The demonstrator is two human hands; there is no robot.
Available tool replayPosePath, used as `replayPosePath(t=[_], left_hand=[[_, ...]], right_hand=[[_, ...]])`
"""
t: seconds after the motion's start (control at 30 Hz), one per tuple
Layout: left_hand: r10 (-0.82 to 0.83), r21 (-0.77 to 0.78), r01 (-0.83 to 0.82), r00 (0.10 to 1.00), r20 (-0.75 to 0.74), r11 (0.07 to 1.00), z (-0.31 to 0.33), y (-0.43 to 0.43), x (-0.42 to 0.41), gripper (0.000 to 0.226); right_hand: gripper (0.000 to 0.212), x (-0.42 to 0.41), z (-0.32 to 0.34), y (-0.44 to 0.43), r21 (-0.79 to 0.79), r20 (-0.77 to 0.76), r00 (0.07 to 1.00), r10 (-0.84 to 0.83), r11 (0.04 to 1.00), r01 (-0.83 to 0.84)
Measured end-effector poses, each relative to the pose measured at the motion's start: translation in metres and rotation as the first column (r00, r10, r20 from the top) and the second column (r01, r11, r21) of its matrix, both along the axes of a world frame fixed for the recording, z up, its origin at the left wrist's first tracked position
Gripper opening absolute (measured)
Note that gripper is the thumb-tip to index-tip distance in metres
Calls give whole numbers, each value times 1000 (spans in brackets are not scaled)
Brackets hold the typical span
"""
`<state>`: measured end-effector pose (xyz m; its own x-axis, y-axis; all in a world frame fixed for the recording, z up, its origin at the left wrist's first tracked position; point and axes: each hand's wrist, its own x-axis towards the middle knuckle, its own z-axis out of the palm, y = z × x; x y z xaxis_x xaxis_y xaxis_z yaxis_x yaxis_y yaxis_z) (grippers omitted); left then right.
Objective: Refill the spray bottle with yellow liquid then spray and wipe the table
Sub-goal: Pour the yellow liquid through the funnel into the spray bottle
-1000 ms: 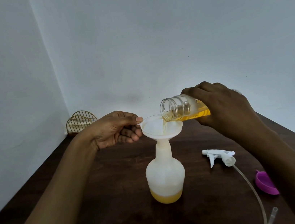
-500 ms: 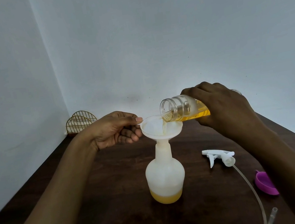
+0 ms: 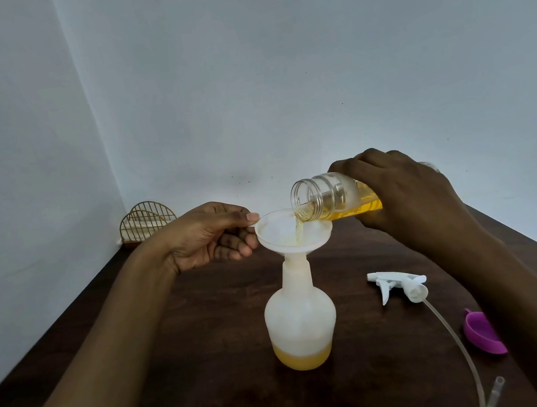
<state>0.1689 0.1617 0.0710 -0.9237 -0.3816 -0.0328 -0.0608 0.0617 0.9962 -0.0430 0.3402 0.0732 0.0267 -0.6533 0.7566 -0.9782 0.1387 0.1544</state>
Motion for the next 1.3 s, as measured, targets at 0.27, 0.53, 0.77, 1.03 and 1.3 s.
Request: replayPosePath(t=[0.27, 0.53, 0.77, 1.03, 1.3], left_hand=[[3, 5, -3, 1000, -1, 1000, -1, 0, 0, 36], [1, 1, -1, 1000, 0, 1000, -1, 0, 1, 39], [3, 3, -3, 1000, -3, 1000, -1, 0, 1, 41], [4, -2, -4, 1000, -4, 1000, -1, -1, 0, 41], [5, -5, -5, 1000, -4, 1000, -1, -1, 1, 38]], right_hand=[[61, 0, 0, 0, -5, -6, 1000, 3, 1000, -3], [61, 2, -2, 0, -3, -9, 1000, -2, 1000, 2], [62, 1, 0, 0, 0, -3, 1000, -5, 1000, 5], [62, 1, 0, 0, -5, -11, 1000, -11, 1000, 11], [62, 2, 0, 0, -10, -13, 1000, -8, 1000, 8]])
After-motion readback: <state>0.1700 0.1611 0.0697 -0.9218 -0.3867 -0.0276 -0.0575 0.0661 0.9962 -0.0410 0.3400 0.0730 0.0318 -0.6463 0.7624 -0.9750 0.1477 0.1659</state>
